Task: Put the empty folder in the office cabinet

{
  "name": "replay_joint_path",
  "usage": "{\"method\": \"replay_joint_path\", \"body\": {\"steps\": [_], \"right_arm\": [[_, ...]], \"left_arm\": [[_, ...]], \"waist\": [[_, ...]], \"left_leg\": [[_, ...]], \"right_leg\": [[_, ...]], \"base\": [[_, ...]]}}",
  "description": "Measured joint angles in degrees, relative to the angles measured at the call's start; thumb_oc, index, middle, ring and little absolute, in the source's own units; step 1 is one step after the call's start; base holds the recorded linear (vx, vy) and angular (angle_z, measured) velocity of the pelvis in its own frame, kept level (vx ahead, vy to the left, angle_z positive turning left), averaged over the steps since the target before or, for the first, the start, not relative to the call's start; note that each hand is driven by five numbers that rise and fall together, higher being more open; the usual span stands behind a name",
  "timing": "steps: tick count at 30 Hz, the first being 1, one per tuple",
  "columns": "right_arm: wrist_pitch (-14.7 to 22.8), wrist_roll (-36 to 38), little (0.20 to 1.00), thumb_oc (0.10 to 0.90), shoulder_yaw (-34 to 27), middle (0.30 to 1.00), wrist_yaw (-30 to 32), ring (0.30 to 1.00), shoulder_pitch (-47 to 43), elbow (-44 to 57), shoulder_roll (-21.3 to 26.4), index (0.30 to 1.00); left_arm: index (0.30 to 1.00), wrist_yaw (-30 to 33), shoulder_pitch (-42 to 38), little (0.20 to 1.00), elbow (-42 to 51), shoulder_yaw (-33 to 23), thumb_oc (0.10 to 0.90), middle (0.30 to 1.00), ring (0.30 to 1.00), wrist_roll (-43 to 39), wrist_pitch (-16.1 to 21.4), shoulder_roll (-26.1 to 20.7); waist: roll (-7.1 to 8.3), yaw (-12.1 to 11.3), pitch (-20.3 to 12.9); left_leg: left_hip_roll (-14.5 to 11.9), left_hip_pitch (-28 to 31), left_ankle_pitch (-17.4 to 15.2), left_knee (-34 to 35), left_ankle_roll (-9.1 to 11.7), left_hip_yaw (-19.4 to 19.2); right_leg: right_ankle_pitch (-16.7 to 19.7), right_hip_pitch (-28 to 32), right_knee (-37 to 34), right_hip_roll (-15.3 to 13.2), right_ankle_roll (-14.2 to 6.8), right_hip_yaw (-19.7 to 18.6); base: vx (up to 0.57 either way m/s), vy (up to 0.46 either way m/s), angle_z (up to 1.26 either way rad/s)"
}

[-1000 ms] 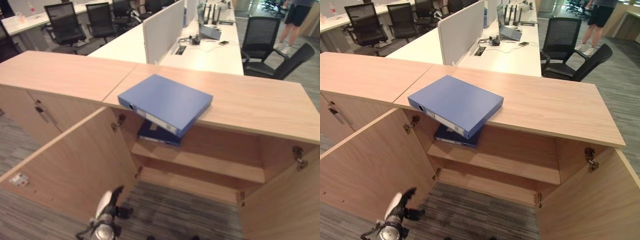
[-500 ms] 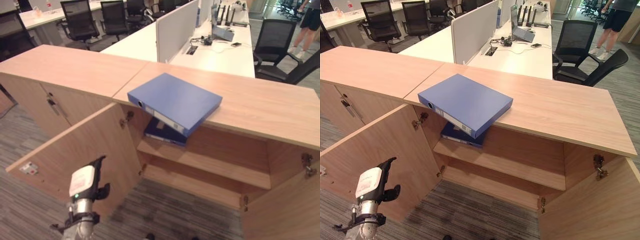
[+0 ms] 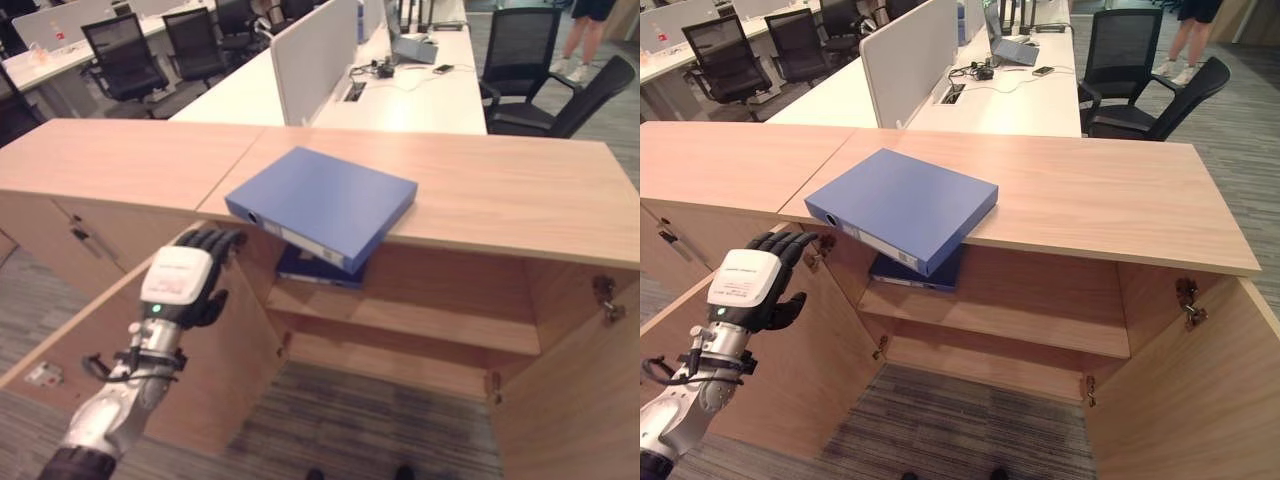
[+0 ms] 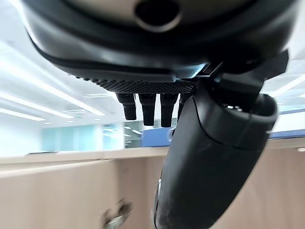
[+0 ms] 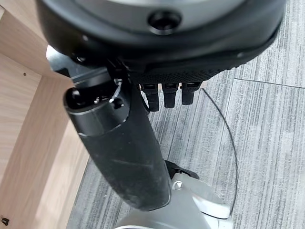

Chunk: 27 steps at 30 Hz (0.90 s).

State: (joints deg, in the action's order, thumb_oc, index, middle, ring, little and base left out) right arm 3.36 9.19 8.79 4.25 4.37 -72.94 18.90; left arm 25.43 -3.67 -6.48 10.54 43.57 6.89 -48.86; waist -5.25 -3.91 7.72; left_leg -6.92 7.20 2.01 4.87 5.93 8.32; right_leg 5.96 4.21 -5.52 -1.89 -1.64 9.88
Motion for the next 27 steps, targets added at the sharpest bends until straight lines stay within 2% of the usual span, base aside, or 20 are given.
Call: {"method": "replay_joint_path", "body": {"steps": [3,8,13,17,27], "right_arm": [[-0.11,0.02,0.900,0.800,0.01,0.900,-0.02,0.900,-0.76,0.08,0.06,0.900],[-0.44,0.02,0.900,0.800,0.06,0.900,-0.02,0.900,-0.49,0.04,0.11,0.900],[-0.72,0.06,0.900,0.800,0.45,0.900,0.02,0.900,-1.10,-1.22,0.01,0.900],[-0.77,0.11,0.900,0.800,0.46,0.900,0.03,0.900,-2.04,-1.31,0.04,0.900],[-1.29,0.52,0.900,0.800,0.47,0.900,0.02,0.900,-1.83,-1.31,-0.03,0.900]], "left_arm": [[0.900,-0.33,-4.05,0.900,-0.40,3.69,0.800,0.900,0.900,-0.15,1.08,0.24],[0.900,-1.17,-12.09,0.900,-3.47,10.62,0.800,0.900,0.900,-0.14,1.09,0.37],[0.900,-1.24,-20.10,0.900,-9.37,16.45,0.800,0.900,0.900,-0.02,0.50,0.37],[0.900,-1.27,-20.06,0.900,-10.09,17.34,0.800,0.900,0.900,0.00,0.50,0.39],[0.900,-1.26,-20.06,0.900,-11.60,17.48,0.800,0.900,0.900,0.03,-0.55,0.39]], "waist": [[-0.51,2.56,-0.07],[-0.52,3.95,-0.25],[0.75,4.71,-0.97],[1.18,5.45,-1.11],[2.03,5.43,-1.82]], "left_leg": [[-0.07,0.02,-0.28,0.03,0.11,-0.67],[-0.19,0.01,-0.65,0.03,0.15,-1.81],[-0.05,0.50,-0.35,0.02,0.14,-1.93],[-0.10,0.92,-0.69,0.03,0.08,-3.27],[-0.11,0.96,-0.99,0.03,0.01,-4.72]], "right_leg": [[0.01,-0.15,0.00,0.13,0.07,-0.81],[0.38,-0.69,0.00,0.33,-0.19,-1.94],[0.59,-0.62,0.01,0.26,-0.10,-2.30],[0.74,-0.84,0.01,0.34,-0.11,-3.31],[1.18,-1.26,0.02,0.49,-0.02,-4.80]], "base": [[0.03,0.017,-0.18],[0.04,0.010,-0.13],[0.02,0.004,-0.01],[0.00,0.010,-0.15],[0.01,0.009,-0.07]]}}
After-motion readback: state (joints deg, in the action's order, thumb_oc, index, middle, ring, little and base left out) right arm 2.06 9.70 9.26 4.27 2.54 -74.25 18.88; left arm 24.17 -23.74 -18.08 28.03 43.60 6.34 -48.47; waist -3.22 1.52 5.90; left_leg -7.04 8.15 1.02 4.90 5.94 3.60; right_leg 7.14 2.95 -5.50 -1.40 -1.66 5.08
